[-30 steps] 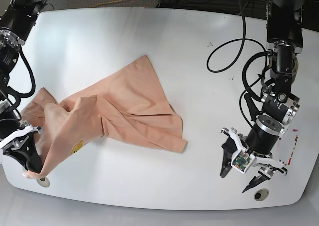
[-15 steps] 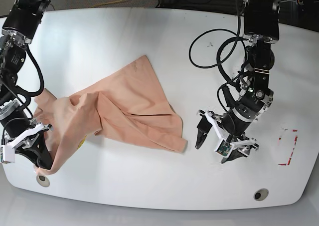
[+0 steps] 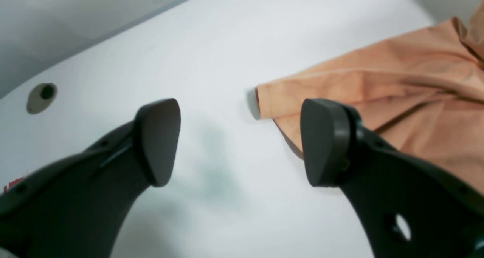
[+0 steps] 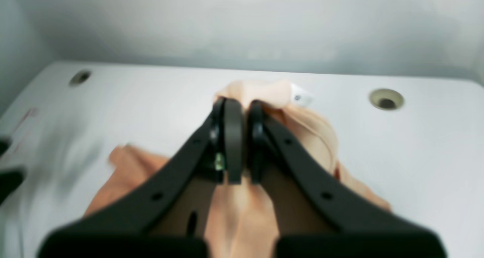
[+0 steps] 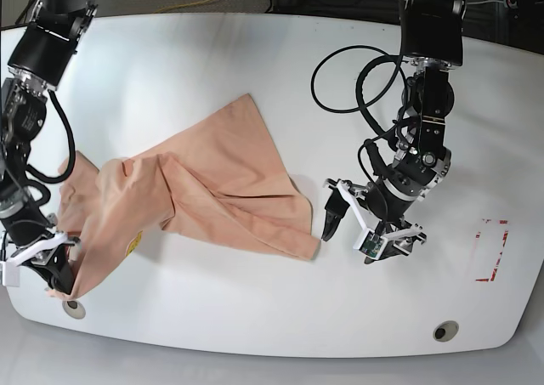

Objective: Layout the t-shirt on the table in an organized manner, then fold the t-shirt properly

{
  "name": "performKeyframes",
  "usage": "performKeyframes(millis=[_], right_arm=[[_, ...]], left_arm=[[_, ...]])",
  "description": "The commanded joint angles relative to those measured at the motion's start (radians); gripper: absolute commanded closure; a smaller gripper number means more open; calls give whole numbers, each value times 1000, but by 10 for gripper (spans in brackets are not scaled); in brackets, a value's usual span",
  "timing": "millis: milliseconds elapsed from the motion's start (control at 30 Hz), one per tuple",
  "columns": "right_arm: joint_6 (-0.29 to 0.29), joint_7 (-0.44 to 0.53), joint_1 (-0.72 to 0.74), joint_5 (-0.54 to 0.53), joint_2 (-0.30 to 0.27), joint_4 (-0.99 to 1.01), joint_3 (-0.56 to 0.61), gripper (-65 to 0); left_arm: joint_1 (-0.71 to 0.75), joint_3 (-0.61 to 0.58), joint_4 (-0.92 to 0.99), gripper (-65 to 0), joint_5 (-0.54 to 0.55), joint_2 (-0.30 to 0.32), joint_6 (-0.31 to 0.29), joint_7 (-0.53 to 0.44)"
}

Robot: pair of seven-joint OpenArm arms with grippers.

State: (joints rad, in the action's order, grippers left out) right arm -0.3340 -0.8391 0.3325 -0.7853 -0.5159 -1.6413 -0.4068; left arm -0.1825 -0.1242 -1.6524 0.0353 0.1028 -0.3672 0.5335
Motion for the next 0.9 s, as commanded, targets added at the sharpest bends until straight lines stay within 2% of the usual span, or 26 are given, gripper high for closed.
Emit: performKeyframes(millis=[0,167,300,567,733,867], right_arm=[[-7,25,80,34,-2,68,-2,0],[-9,30,211,140,24,238,32,0],[-17,39,290,178,29,350,44,0],[-15,148,402,283,36,514,96,-1],[-15,197,460,367,36,588,115,-44],[-15,234,497,441,36,634,115,-47]], left_arm=[[-10,2,-22,-466,10,-1,1,-23],[8,2,-24,-464,10,1,1,-23],[22,2,-24,-464,10,2,1,-23],[41,5,-25,-466,10,21,0,-23],[42,2,-39,-466,10,41,0,-23],[42,2,-45,-466,10,53,0,-23]])
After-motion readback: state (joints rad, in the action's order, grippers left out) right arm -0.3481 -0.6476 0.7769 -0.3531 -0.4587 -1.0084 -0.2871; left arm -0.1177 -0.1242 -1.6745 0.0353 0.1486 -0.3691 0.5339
